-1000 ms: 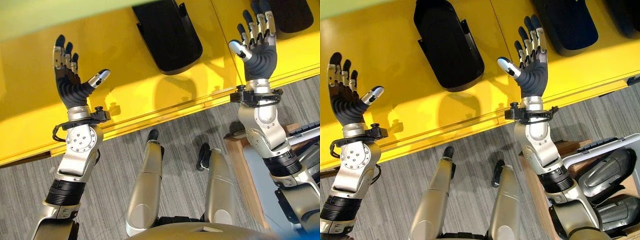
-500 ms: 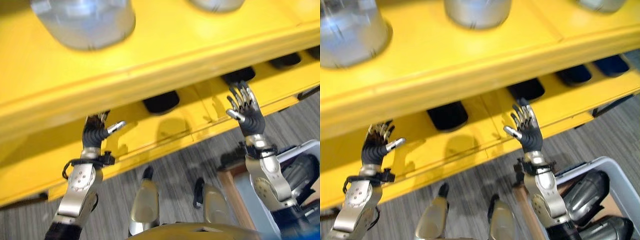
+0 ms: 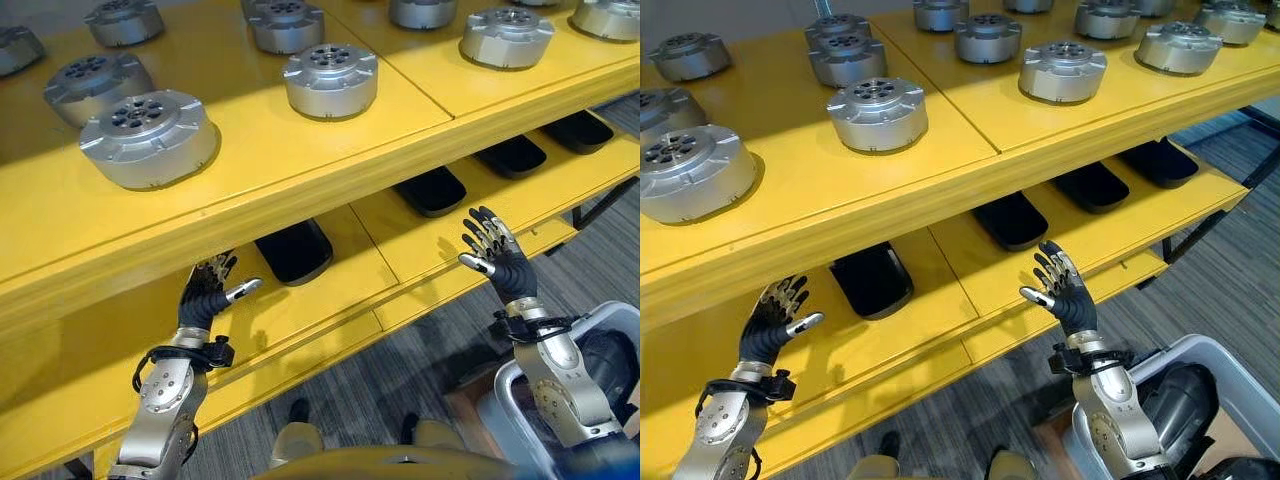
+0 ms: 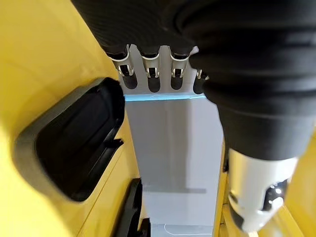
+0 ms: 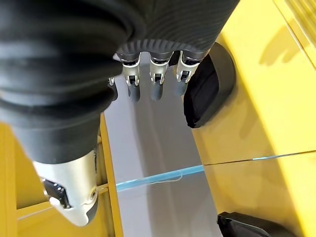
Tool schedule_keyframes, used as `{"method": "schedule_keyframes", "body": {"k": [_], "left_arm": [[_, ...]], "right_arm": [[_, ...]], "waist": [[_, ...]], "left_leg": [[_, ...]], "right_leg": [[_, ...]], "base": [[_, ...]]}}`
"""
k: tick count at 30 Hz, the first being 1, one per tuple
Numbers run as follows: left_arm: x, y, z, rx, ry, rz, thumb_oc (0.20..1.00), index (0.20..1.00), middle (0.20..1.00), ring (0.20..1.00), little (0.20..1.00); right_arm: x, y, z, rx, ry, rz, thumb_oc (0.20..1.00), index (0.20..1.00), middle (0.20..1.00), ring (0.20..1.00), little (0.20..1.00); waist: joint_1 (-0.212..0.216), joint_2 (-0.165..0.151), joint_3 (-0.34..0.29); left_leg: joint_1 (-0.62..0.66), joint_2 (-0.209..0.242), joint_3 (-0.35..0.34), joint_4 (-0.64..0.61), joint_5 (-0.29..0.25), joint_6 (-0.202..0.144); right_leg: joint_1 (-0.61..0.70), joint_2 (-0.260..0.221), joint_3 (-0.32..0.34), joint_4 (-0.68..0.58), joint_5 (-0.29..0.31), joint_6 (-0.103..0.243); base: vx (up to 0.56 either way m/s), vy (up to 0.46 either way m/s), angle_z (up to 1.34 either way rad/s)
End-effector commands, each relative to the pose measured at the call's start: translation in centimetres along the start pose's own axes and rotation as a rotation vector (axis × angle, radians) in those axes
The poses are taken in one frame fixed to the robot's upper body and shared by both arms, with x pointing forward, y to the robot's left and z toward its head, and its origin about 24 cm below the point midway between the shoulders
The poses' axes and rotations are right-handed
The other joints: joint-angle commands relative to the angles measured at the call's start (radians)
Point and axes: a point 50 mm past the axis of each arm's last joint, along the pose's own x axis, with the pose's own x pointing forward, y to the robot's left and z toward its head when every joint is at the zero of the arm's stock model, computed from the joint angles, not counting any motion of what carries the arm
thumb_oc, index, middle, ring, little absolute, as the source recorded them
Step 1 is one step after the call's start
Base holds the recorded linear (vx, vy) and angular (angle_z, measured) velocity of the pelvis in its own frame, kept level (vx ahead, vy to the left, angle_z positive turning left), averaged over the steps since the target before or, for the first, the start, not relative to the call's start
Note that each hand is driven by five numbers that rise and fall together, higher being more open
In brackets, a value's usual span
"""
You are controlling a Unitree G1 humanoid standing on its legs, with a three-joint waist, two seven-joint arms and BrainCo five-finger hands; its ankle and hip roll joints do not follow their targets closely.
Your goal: Move parts from the plastic box to the shelf.
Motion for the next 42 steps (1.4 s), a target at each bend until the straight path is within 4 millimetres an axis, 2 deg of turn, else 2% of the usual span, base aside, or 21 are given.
{"method": "schedule_keyframes", "body": {"k": [1,2,3,4,5,6,7,8,14,16,27,29,31,32,34,35,36,37,39,40,42], "left_arm": [[0.9,0.0,1.6,0.050,-0.089,-0.059,1.000,1.000,1.000,1.000,1.000],[1.0,0.0,1.7,0.048,-0.092,-0.057,1.000,1.000,1.000,1.000,1.000],[0.8,0.1,1.7,0.047,-0.091,-0.058,1.000,1.000,1.000,1.000,1.000],[0.7,0.0,1.6,0.043,-0.087,-0.059,1.000,1.000,1.000,1.000,1.000],[0.6,0.0,1.5,0.038,-0.083,-0.062,1.000,1.000,1.000,1.000,1.000],[0.6,0.0,1.5,0.038,-0.083,-0.061,1.000,1.000,1.000,1.000,1.000],[0.6,-0.1,1.5,0.036,-0.081,-0.064,1.000,1.000,1.000,1.000,1.000],[0.3,-0.2,1.4,0.017,-0.076,-0.066,1.000,1.000,1.000,1.000,1.000],[-0.1,-0.4,0.9,-0.004,-0.051,-0.074,1.000,1.000,1.000,1.000,1.000],[-0.3,-0.3,0.8,0.003,-0.042,-0.076,1.000,1.000,1.000,1.000,1.000],[-0.1,0.0,2.2,0.071,-0.098,-0.087,1.000,1.000,1.000,1.000,1.000],[0.4,-0.3,2.7,0.079,-0.122,-0.099,1.000,1.000,1.000,1.000,1.000],[1.0,-0.6,3.2,0.074,-0.155,-0.105,1.000,1.000,1.000,1.000,1.000],[1.0,-0.6,3.4,0.073,-0.166,-0.096,1.000,1.000,1.000,1.000,1.000],[1.0,-0.3,3.4,0.046,-0.172,-0.058,1.000,1.000,1.000,1.000,1.000],[1.0,-0.3,3.5,0.046,-0.172,-0.058,1.000,1.000,1.000,1.000,1.000],[0.9,0.0,3.3,0.014,-0.166,-0.029,1.000,1.000,1.000,1.000,1.000],[0.9,0.0,3.3,0.014,-0.166,-0.029,1.000,1.000,1.000,1.000,1.000],[0.8,-0.1,2.9,-0.011,-0.147,-0.016,1.000,1.000,1.000,1.000,1.000],[0.8,-0.1,2.9,-0.011,-0.147,-0.016,1.000,1.000,1.000,1.000,1.000],[0.8,-0.4,3.0,-0.035,-0.159,-0.004,1.000,1.000,1.000,1.000,1.000]], "right_arm": [[1.9,0.3,4.0,-0.028,-0.220,0.004,1.000,1.000,1.000,1.000,1.000],[2.1,0.5,3.8,-0.011,-0.220,0.005,1.000,1.000,1.000,1.000,1.000],[2.4,1.0,3.7,0.011,-0.221,0.016,1.000,1.000,1.000,1.000,1.000],[2.6,1.4,3.5,0.029,-0.219,0.025,1.000,1.000,1.000,1.000,1.000],[2.8,1.9,3.2,0.060,-0.212,0.039,1.000,1.000,1.000,1.000,1.000],[2.8,1.9,3.2,0.061,-0.212,0.040,1.000,1.000,1.000,1.000,1.000],[2.8,2.2,3.0,0.076,-0.207,0.048,1.000,1.000,1.000,1.000,1.000],[2.9,2.8,2.5,0.110,-0.192,0.064,1.000,1.000,1.000,1.000,1.000],[2.4,2.9,1.5,0.163,-0.153,0.043,1.000,1.000,1.000,1.000,1.000],[2.3,3.3,1.2,0.165,-0.137,0.052,1.000,1.000,1.000,1.000,1.000],[2.5,3.8,0.9,0.167,-0.121,0.066,1.000,1.000,1.000,1.000,1.000],[2.7,4.3,1.0,0.172,-0.121,0.079,1.000,1.000,1.000,1.000,1.000],[3.4,5.3,1.0,0.186,-0.119,0.122,1.000,1.000,1.000,1.000,1.000],[3.8,5.9,1.3,0.183,-0.130,0.140,1.000,1.000,1.000,1.000,1.000],[4.7,7.1,1.6,0.200,-0.147,0.172,1.000,1.000,1.000,1.000,1.000],[4.7,7.2,1.6,0.200,-0.148,0.173,1.000,1.000,1.000,1.000,1.000],[5.4,8.2,1.9,0.219,-0.162,0.195,1.000,1.000,1.000,1.000,1.000],[5.5,8.2,1.9,0.219,-0.163,0.195,1.000,1.000,1.000,1.000,1.000],[5.5,8.3,2.2,0.210,-0.167,0.202,1.000,1.000,1.000,1.000,1.000],[5.5,8.3,2.2,0.210,-0.168,0.202,1.000,1.000,1.000,1.000,1.000],[5.9,8.7,2.7,0.208,-0.186,0.210,1.000,1.000,1.000,1.000,1.000]], "waist": [[0.011,-0.055,0.006],[0.025,-0.059,0.006],[0.038,-0.069,0.005],[0.045,-0.073,-0.003],[0.045,-0.075,-0.010],[0.046,-0.076,-0.010],[0.053,-0.076,-0.016],[0.055,-0.071,-0.028],[0.033,-0.065,-0.056],[0.036,-0.067,-0.068],[0.035,-0.081,-0.063],[0.027,-0.086,-0.043],[0.024,-0.099,-0.010],[0.041,-0.100,0.007],[0.088,-0.076,0.033],[0.086,-0.076,0.033],[0.115,-0.050,0.039],[0.114,-0.051,0.038],[0.101,-0.043,0.023],[0.103,-0.044,0.021],[0.105,-0.042,-0.007]], "left_leg": [[-0.091,-0.041,-0.105,-0.005,0.226,-0.066],[-0.094,-0.097,-0.158,0.013,0.199,-0.057],[-0.090,-0.165,-0.212,0.035,0.124,-0.036],[-0.091,-0.218,-0.251,0.050,0.096,-0.028],[-0.086,-0.253,-0.259,0.060,0.053,-0.013],[-0.086,-0.254,-0.257,0.066,0.049,-0.011],[-0.076,-0.291,-0.282,0.080,0.032,-0.001],[-0.051,-0.330,-0.316,0.066,-0.003,0.037],[-0.004,-0.330,-0.282,0.014,0.002,0.052],[0.013,-0.335,-0.259,-0.004,-0.009,0.072],[0.021,-0.358,-0.168,0.010,-0.044,0.120],[0.003,-0.365,-0.137,0.009,-0.042,0.127],[-0.026,-0.368,-0.078,0.012,-0.042,0.135],[-0.034,-0.360,-0.043,0.024,-0.052,0.138],[-0.040,-0.322,0.018,0.041,-0.064,0.129],[-0.042,-0.324,0.017,0.041,-0.062,0.129],[-0.029,-0.280,0.084,0.024,-0.059,0.124],[-0.031,-0.282,0.084,0.022,-0.056,0.125],[-0.013,-0.271,0.121,-0.009,-0.050,0.133],[-0.016,-0.271,0.124,-0.009,-0.047,0.133],[-0.010,-0.270,0.161,-0.026,-0.064,0.128]], "right_leg": [[0.080,-0.032,-0.002,-0.208,0.097,0.020],[0.076,-0.030,0.014,-0.225,0.114,0.022],[0.086,-0.027,0.038,-0.252,0.126,0.024],[0.087,-0.022,0.057,-0.276,0.148,0.026],[0.094,-0.017,0.077,-0.294,0.160,0.026],[0.097,-0.017,0.079,-0.297,0.161,0.026],[0.103,-0.011,0.096,-0.310,0.168,0.026],[0.102,0.005,0.130,-0.309,0.171,0.025],[0.125,-0.002,0.155,-0.329,0.184,0.039],[0.126,-0.014,0.183,-0.332,0.195,0.053],[0.079,-0.048,0.257,-0.313,0.240,0.104],[0.032,-0.051,0.284,-0.301,0.267,0.123],[-0.034,-0.054,0.310,-0.306,0.329,0.154],[-0.062,-0.060,0.279,-0.298,0.340,0.157],[-0.082,-0.132,0.033,-0.249,0.294,0.133],[-0.083,-0.133,0.032,-0.249,0.296,0.133],[-0.033,-0.226,-0.150,-0.194,0.257,0.112],[-0.035,-0.227,-0.150,-0.196,0.260,0.112],[-0.015,-0.221,-0.014,-0.126,0.237,0.106],[-0.019,-0.221,-0.011,-0.127,0.240,0.106],[-0.002,-0.285,-0.003,-0.180,0.277,0.127]], "base": [[-0.03,-0.180,0.26],[0.01,-0.129,0.37],[0.02,-0.102,0.28],[0.04,-0.074,-0.11],[0.03,-0.025,-0.52],[0.05,0.002,-0.65],[0.05,0.043,-0.60],[0.05,0.040,-0.38],[0.04,0.128,-0.43],[0.02,0.187,-0.45],[-0.04,0.126,-0.29],[-0.22,0.115,-0.27],[-0.24,0.101,-0.80],[-0.19,0.060,-1.28],[-0.15,0.048,-1.26],[-0.14,0.060,-1.62],[-0.11,0.040,-1.62],[-0.13,0.033,-1.50],[-0.04,-0.009,-1.30],[0.00,-0.026,-0.67],[0.05,-0.092,-0.19]]}}
